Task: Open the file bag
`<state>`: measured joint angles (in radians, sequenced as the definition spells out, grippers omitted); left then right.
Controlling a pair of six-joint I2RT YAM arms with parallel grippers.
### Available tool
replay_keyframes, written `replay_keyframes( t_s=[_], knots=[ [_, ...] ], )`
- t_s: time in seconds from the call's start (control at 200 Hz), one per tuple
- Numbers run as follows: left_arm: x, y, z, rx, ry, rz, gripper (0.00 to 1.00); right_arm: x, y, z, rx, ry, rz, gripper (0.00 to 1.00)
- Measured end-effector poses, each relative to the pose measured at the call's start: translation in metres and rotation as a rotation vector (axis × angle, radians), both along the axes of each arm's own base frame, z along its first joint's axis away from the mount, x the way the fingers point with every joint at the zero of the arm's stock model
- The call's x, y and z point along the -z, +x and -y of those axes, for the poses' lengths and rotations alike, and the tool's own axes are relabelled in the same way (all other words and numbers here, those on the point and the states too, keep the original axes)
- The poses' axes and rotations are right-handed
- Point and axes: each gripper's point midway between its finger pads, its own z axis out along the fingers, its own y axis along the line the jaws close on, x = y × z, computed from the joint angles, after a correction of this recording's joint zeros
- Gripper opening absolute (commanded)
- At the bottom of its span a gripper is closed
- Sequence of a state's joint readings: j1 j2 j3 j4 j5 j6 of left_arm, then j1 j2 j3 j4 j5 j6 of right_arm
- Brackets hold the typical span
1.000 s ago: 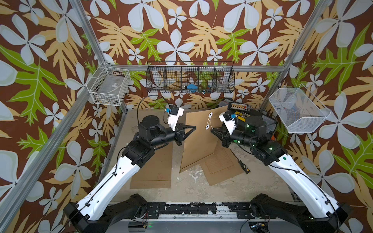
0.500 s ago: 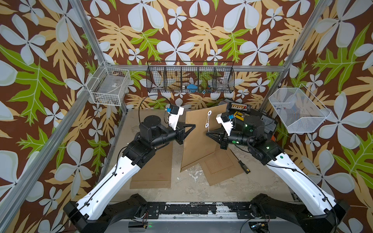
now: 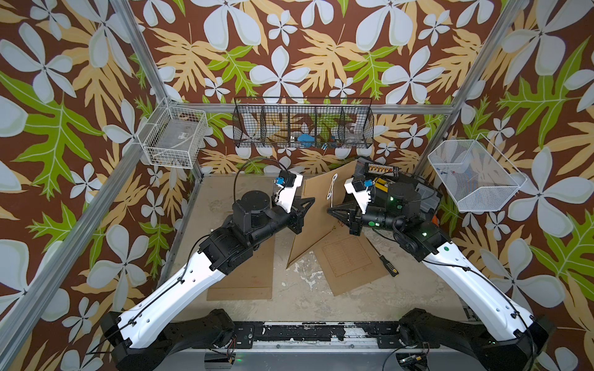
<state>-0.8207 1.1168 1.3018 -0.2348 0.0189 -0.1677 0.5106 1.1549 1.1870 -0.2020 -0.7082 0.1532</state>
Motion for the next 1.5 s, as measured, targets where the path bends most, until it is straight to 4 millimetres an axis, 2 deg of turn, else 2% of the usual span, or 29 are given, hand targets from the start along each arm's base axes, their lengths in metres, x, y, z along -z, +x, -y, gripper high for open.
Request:
replay_keyframes(
  t_s=[0.205, 0.465, 0.856, 1.346, 1.497],
  knots=[
    [0.009, 0.002, 0.002, -0.075, 0.097, 0.036, 0.0, 0.0, 0.004, -0.002, 0.006, 0.007, -0.019, 0.0],
    [0.015, 0.008, -0.007, -0.144, 0.157, 0.057, 0.0, 0.0, 0.005, -0.008, -0.016, 0.023, -0.045, 0.0],
    [0.024, 0.01, -0.011, -0.164, 0.192, 0.057, 0.0, -0.016, -0.008, -0.017, -0.086, 0.062, -0.011, 0.0],
    [0.03, 0.006, -0.009, -0.132, 0.218, 0.059, 0.0, -0.05, -0.02, -0.011, -0.1, 0.136, 0.084, 0.0],
    [0.032, 0.003, -0.006, -0.107, 0.219, 0.054, 0.0, -0.055, -0.015, -0.007, -0.053, 0.138, 0.103, 0.0]
  ],
)
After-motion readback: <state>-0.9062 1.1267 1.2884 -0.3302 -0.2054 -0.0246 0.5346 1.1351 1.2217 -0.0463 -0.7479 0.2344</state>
